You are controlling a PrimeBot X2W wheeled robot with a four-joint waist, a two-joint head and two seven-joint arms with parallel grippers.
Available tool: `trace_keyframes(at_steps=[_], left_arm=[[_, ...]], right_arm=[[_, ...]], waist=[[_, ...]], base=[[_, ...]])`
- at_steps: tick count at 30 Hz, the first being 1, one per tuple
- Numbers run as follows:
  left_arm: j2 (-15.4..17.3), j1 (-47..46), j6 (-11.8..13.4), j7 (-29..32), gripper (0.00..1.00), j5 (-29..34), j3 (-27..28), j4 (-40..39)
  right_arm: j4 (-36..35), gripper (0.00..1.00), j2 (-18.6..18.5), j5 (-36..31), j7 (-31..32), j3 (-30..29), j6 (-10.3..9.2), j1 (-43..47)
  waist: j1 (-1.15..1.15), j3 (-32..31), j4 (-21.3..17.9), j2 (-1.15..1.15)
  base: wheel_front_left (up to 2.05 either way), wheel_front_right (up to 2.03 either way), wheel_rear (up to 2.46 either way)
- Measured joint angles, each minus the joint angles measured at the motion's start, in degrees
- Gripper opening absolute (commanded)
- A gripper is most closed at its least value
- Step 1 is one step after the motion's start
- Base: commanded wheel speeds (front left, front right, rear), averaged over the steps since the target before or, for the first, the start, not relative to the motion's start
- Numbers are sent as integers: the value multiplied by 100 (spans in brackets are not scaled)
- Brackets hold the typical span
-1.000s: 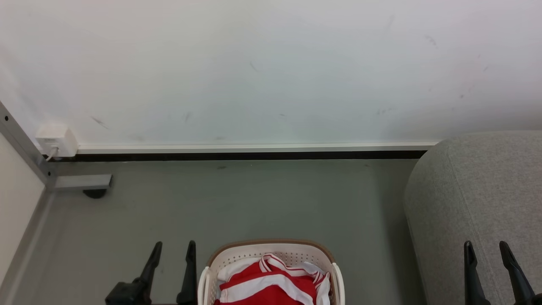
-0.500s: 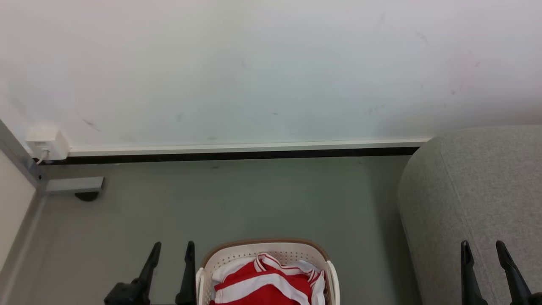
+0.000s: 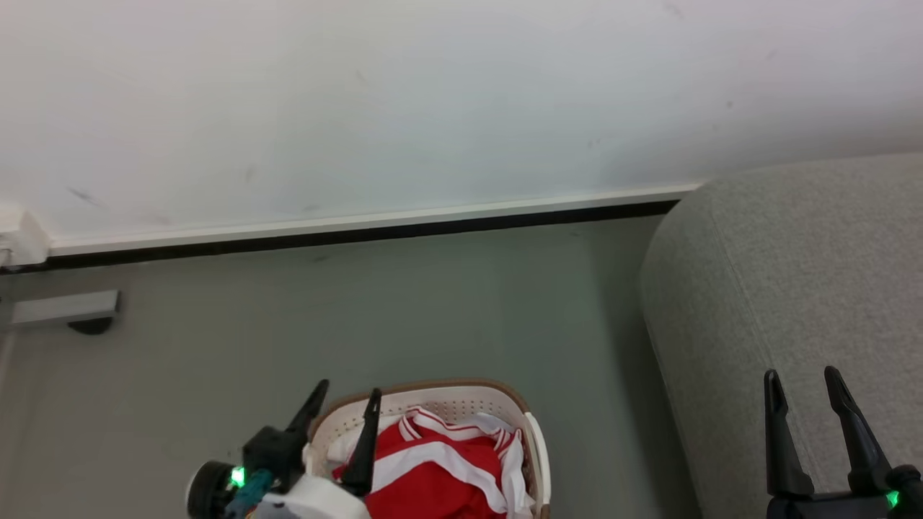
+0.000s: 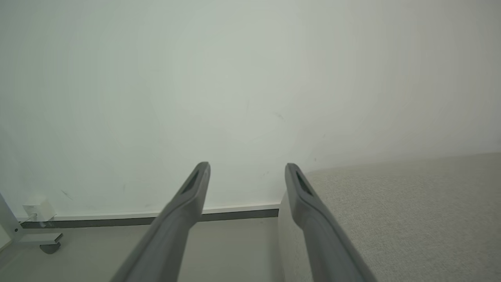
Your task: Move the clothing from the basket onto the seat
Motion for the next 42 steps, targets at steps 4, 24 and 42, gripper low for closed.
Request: trace_keyframes(at_steps=[4,24,42], left_arm=[[-1,-486,-57,16,100,93,-242,867],[-5,-2641,185,1372,100,335,-1386,3607],[278,-3657,878,2035,100,205,-1512,4869]], right_arm=[[-94,100,-2,24,-1,137,0,-133],[-488,100,-5,382,-1,559,0,-1190],[-804,100,-5,758,-1,964,0,-1834]], waist=[[0,153,-145,0],[1,1750,-808,0],[1,3227,-1139,0]], base=[[0,0,0],[0,0,0],[0,0,0]])
